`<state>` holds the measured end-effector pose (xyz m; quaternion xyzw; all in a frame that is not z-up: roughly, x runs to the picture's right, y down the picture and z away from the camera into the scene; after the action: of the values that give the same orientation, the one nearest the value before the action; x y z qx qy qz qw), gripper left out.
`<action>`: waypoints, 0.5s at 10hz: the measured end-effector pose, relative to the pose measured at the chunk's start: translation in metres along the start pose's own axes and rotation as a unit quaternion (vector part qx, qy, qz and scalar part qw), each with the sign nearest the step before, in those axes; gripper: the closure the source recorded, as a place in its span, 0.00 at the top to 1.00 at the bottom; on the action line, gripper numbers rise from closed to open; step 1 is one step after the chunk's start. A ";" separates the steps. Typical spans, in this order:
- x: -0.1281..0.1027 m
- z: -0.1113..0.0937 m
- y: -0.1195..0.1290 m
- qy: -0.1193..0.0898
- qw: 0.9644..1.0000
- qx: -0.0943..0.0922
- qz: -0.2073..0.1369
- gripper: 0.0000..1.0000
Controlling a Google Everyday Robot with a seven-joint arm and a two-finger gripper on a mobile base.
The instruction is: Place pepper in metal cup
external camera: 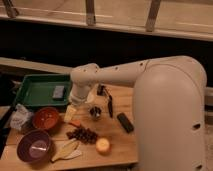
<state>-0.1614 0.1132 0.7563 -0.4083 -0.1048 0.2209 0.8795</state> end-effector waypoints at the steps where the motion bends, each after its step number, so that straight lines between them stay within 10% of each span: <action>1: -0.003 0.003 0.005 0.003 1.000 -0.004 -0.010 0.80; 5: -0.013 0.011 0.018 0.007 0.999 -0.012 -0.038 0.80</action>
<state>-0.1821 0.1248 0.7493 -0.4164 -0.1168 0.1827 0.8830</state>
